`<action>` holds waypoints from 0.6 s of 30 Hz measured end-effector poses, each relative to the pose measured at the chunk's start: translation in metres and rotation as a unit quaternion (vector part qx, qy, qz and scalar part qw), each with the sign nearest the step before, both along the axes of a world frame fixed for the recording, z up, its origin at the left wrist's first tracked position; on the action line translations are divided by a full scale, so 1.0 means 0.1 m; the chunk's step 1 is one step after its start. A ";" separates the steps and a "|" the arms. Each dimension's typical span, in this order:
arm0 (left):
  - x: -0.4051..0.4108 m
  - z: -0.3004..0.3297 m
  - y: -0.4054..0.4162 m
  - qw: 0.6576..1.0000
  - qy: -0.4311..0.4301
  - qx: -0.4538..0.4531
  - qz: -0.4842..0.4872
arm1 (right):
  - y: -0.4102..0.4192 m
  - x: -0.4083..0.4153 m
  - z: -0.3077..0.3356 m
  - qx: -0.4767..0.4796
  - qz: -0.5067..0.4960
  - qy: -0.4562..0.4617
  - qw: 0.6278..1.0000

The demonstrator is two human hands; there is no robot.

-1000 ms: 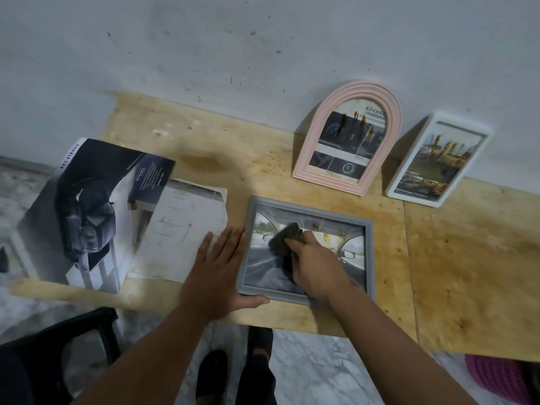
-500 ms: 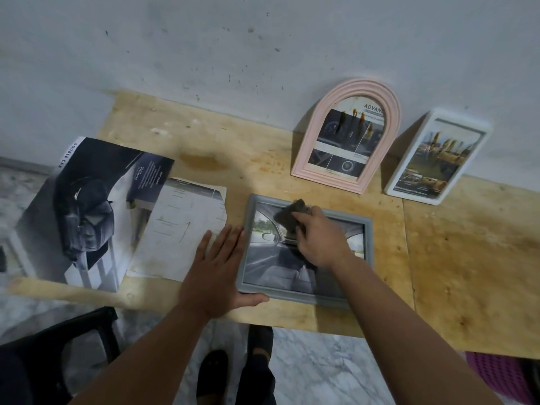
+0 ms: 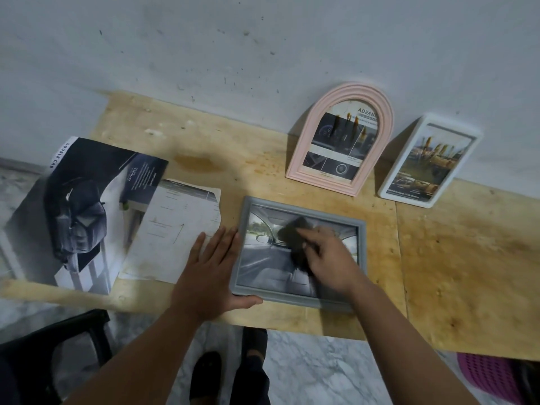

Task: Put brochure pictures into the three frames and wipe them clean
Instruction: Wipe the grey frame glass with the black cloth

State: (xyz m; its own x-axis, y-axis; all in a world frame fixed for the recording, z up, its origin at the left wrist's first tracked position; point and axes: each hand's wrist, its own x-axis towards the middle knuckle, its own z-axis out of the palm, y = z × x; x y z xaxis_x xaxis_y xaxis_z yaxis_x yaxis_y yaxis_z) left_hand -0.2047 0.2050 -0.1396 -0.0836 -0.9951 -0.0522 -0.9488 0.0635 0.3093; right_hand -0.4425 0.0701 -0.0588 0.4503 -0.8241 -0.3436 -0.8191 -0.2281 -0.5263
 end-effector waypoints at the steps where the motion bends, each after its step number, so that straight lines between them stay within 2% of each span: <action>1: 0.00 0.01 0.00 1.000 -0.001 0.000 0.000 | -0.12 0.00 -0.05 -0.027 -0.016 0.014 0.999; 5: 0.00 0.02 0.01 1.000 -0.009 0.008 0.004 | -0.23 0.16 -0.21 -0.045 0.007 0.081 0.996; 14: -0.01 0.04 -0.01 1.000 -0.012 0.010 0.003 | 0.47 -0.02 -0.02 -0.015 0.076 0.111 0.991; 18: -0.01 0.04 0.00 1.000 -0.013 0.001 0.002 | 0.21 0.01 0.14 0.118 0.079 0.073 0.987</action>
State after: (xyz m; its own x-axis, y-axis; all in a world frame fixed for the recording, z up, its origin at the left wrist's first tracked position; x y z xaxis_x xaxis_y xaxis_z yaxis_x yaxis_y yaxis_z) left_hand -0.2061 0.2045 -0.1357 -0.0782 -0.9953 -0.0568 -0.9571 0.0590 0.2837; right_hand -0.4418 0.0914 -0.0451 0.4973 -0.6374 -0.5886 -0.8548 -0.2438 -0.4581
